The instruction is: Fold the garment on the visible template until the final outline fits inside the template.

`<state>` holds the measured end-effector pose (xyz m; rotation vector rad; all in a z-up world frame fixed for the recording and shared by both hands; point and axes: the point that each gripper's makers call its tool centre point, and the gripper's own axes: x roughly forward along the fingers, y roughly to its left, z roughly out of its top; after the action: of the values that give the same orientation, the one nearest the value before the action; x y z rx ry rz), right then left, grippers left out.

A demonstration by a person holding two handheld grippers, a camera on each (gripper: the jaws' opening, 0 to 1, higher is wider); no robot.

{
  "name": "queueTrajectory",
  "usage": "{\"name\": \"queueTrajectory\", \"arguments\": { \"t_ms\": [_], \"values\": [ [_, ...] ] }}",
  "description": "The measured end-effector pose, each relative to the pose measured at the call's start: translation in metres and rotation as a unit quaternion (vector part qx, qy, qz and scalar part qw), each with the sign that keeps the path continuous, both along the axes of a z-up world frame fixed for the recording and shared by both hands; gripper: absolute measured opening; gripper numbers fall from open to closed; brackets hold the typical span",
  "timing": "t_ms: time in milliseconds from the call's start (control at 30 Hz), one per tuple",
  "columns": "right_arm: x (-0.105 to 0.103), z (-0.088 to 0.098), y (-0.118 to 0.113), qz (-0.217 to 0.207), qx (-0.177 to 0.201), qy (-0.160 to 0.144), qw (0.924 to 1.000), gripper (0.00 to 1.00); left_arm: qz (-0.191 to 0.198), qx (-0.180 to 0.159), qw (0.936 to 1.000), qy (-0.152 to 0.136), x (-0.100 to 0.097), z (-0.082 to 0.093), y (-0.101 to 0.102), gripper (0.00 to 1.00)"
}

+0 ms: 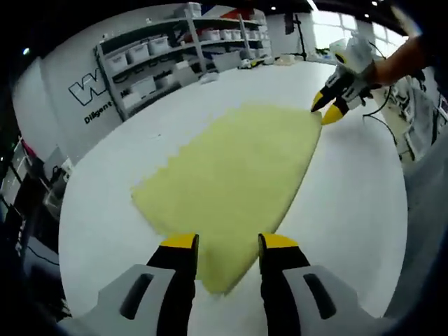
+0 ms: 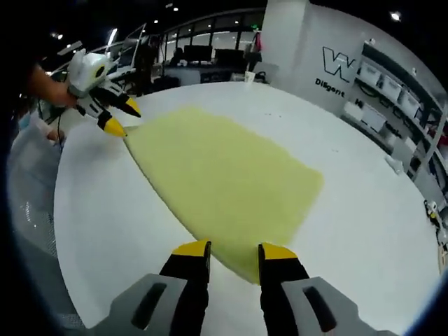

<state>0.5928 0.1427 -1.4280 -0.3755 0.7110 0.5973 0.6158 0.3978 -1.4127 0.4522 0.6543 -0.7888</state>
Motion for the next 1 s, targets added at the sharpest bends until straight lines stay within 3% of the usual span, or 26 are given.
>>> {"name": "queueTrajectory", "arguments": {
  "t_ms": [367, 400, 600, 700, 800, 1000],
  "values": [
    [-0.001, -0.019, 0.006, 0.006, -0.015, 0.028, 0.9995, 0.27, -0.013, 0.022, 0.9989, 0.040, -0.009, -0.030, -0.009, 0.34],
    [0.001, -0.020, 0.007, 0.000, -0.006, 0.030, 0.9995, 0.26, -0.017, 0.017, 0.9993, 0.030, -0.004, -0.028, -0.011, 0.33],
    [0.011, -0.020, 0.005, -0.021, 0.009, 0.036, 0.9991, 0.24, 0.016, 0.016, 0.9984, 0.052, 0.008, -0.028, -0.004, 0.33],
    [0.015, -0.020, 0.004, -0.022, 0.009, 0.038, 0.9990, 0.24, 0.044, 0.006, 0.9972, 0.060, 0.013, -0.028, -0.001, 0.40],
    [0.016, -0.019, 0.005, -0.018, 0.005, 0.044, 0.9988, 0.24, 0.023, 0.011, 0.9984, 0.051, 0.013, -0.027, -0.003, 0.41],
    [0.008, -0.014, 0.013, -0.023, 0.029, 0.046, 0.9983, 0.33, 0.024, 0.013, 0.9985, 0.048, 0.017, -0.026, -0.001, 0.43]
  ]
}}
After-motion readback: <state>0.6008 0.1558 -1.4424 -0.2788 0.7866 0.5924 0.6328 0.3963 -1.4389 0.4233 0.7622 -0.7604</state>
